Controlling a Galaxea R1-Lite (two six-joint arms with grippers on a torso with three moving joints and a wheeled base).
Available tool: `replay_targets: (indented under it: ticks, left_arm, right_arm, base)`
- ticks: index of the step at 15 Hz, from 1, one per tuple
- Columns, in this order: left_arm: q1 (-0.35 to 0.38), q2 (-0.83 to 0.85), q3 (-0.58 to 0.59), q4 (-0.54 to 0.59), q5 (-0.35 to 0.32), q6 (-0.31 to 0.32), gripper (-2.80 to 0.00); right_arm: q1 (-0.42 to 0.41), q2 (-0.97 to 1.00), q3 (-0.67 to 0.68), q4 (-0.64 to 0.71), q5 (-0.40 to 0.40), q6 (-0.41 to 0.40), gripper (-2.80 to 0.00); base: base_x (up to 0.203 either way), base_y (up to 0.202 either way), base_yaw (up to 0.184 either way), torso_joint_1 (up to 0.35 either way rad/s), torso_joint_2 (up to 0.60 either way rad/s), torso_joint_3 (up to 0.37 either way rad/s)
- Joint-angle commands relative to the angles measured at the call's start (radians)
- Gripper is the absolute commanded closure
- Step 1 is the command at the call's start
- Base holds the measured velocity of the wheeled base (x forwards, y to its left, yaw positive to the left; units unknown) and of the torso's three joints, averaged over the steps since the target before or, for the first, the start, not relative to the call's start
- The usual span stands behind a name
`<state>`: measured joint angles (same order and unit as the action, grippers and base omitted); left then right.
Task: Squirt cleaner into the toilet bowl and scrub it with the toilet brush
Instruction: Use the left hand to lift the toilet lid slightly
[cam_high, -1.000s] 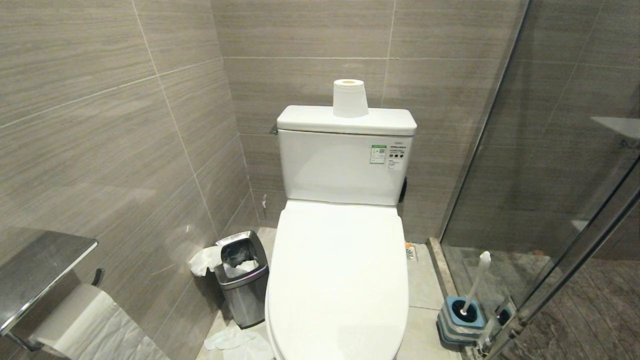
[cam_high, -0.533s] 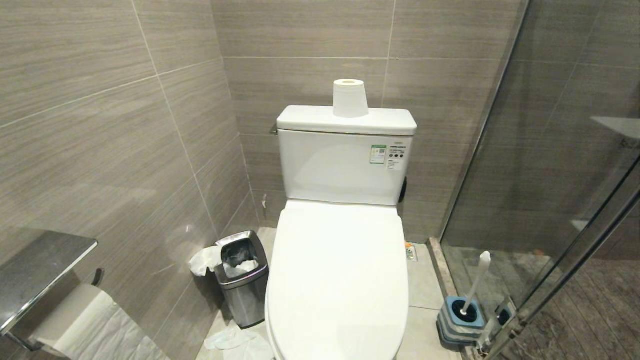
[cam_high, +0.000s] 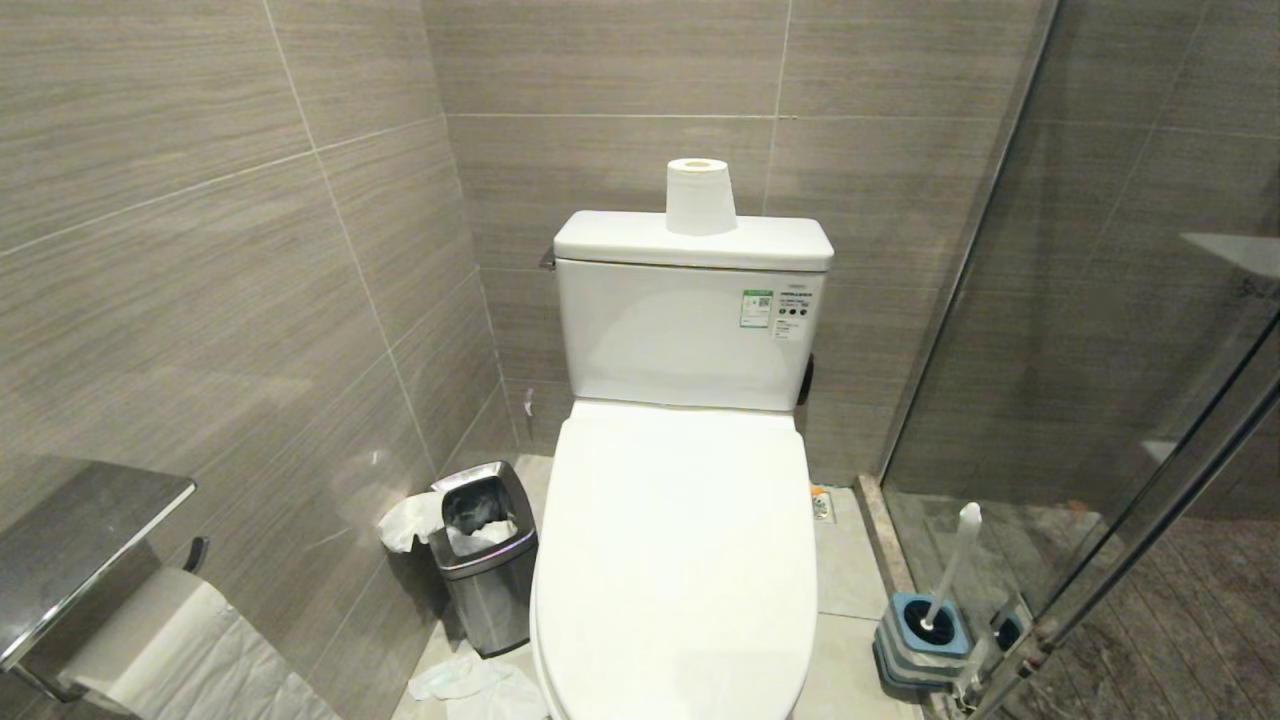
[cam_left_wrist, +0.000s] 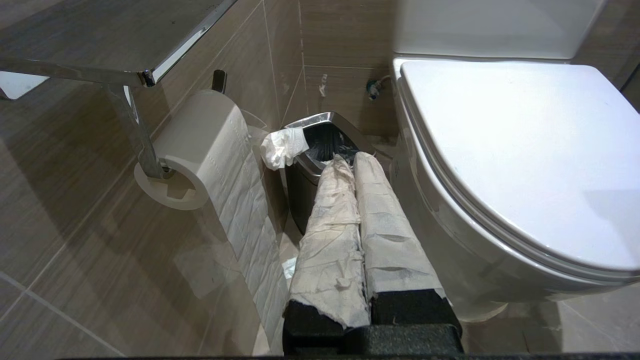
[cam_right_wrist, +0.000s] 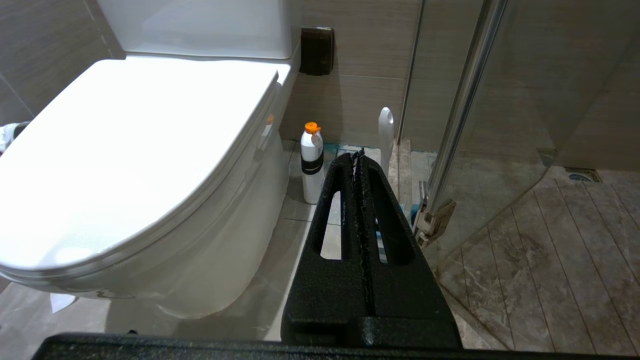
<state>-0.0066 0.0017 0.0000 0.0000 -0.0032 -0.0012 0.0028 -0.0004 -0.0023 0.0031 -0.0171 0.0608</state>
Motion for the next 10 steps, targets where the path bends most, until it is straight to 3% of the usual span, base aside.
replay_targets:
  ticks: [1,10]
  left_arm:
    - [0.0,0.001,0.002,0.0,0.0,0.0,0.0]
    - [-0.001,0.001,0.002,0.0,0.0,0.0,0.0]
  right_arm:
    - [0.0,0.0,0.001,0.0,0.0,0.001,0.0]
    - [0.0,0.0,-0.001,0.0,0.0,0.001,0.0]
  base:
    - [0.0,0.0,0.0,0.0,0.0,0.0]
    - [0.0,0.0,0.0,0.0,0.0,0.0]
